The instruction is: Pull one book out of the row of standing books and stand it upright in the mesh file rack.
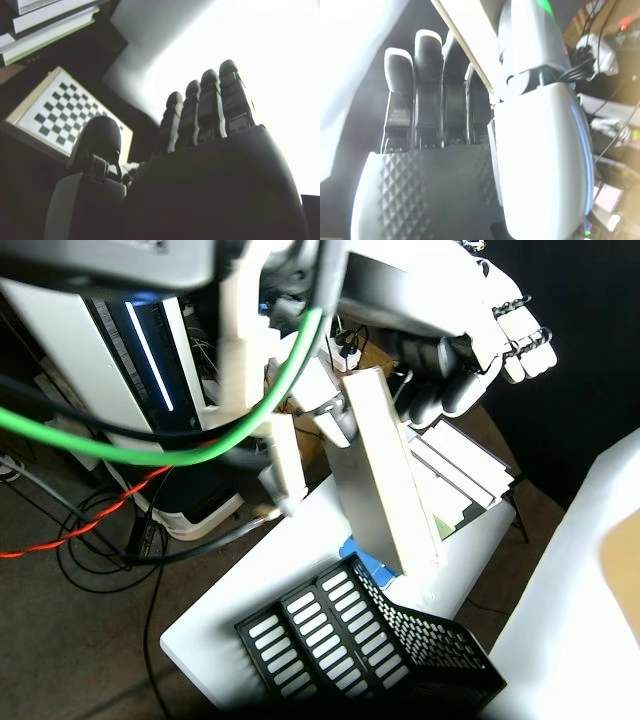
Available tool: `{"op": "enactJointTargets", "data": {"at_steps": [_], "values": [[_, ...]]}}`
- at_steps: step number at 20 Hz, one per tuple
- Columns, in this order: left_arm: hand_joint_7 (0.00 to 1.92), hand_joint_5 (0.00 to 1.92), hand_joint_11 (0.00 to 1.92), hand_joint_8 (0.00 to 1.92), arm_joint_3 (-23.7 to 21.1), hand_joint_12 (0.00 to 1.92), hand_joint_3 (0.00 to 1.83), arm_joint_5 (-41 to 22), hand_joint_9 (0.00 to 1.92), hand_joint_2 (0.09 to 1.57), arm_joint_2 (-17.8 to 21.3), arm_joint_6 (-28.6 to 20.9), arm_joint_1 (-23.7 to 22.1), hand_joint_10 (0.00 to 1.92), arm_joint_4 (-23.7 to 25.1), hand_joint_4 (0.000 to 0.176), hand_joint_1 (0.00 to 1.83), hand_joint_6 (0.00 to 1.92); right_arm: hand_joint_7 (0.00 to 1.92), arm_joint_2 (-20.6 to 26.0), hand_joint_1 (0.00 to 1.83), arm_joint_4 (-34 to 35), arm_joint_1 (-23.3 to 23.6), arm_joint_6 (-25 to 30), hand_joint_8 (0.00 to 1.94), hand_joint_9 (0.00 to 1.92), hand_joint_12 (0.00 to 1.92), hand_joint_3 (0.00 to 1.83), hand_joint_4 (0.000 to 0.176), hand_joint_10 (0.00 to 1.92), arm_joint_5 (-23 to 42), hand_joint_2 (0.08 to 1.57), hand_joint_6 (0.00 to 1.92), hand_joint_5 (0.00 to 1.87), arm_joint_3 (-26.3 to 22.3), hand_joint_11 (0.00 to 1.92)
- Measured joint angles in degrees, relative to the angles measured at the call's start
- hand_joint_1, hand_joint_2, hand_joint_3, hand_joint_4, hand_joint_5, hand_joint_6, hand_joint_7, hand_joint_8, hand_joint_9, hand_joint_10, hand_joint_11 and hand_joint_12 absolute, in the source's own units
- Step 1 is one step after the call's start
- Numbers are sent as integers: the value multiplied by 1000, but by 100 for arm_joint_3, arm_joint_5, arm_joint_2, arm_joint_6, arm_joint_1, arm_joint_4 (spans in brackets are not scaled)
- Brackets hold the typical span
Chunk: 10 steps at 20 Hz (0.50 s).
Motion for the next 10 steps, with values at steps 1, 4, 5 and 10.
{"op": "enactJointTargets", "data": {"at_steps": [1,4,5,10], "values": [[0,15,0,0,0,0,1,0,0,1469,0,0,0,0,7,0,167,5,902,48,1355,-149,0,111,1198,735,1921,0,0,1516,-15,1195,1227,735,2,192],[0,12,0,0,-37,0,4,20,0,1487,0,0,0,0,28,0,201,2,823,138,1344,-623,-122,533,1234,753,1917,4,0,1533,-9,1202,1266,760,50,228],[0,5,0,0,-37,0,0,33,0,1479,0,0,0,0,31,0,219,2,802,138,1347,-750,-190,546,1258,765,1901,4,0,1550,-33,1210,1282,723,50,443],[0,33,0,0,-37,0,0,103,0,1461,0,0,0,0,13,0,277,6,839,-109,1347,-1091,-610,804,1185,778,1648,0,0,1410,-201,1196,1358,750,271,591]]}}
